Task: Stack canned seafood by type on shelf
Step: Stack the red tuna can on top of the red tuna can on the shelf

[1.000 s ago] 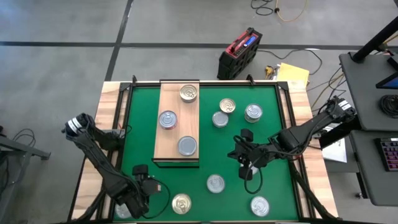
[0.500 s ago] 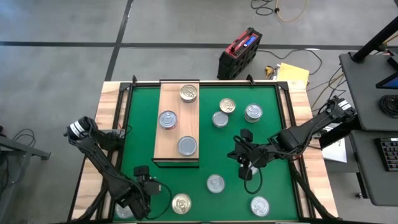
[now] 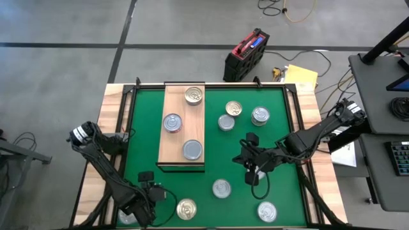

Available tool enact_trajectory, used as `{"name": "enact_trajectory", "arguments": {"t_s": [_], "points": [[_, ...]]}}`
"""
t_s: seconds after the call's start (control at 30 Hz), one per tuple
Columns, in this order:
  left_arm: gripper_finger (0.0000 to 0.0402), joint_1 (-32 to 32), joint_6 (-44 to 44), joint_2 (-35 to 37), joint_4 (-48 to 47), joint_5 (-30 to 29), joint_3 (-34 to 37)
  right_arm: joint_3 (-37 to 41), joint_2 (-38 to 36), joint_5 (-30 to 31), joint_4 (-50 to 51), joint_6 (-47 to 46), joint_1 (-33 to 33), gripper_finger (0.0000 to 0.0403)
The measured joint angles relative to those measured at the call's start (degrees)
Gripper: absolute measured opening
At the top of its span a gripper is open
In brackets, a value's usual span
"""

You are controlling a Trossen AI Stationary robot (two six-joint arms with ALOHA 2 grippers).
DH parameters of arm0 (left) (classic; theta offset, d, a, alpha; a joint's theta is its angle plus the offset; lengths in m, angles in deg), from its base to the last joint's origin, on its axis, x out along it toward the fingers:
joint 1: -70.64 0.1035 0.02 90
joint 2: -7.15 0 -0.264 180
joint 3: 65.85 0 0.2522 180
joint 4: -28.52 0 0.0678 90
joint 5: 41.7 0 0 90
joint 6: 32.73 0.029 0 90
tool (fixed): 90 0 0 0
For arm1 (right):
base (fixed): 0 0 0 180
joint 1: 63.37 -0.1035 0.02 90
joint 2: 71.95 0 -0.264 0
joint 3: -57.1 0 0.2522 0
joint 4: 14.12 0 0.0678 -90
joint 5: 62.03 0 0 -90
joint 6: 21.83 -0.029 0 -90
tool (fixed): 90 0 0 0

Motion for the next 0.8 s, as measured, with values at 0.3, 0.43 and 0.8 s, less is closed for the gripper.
{"name": "enact_trajectory", "arguments": {"t_s": [0.3, 0.43, 0.8], "points": [[0.012, -4.9, -5.3, 8.3, -0.3, -13.4, -4.6, 1.2, 0.0, 0.1, -7.3, 7.1, -0.7, 0.0009], [0.012, -6.4, -9.2, 10.7, -1.1, -16.5, -6.5, 2.4, 0.0, 0.2, -11.6, 11.2, -2.0, 0.0009], [0.012, -7.6, -10.3, 11.6, 1.3, -46.5, -14.0, 9.5, 0.0, 2.5, -35.3, 32.6, -7.6, 0.0009]]}}
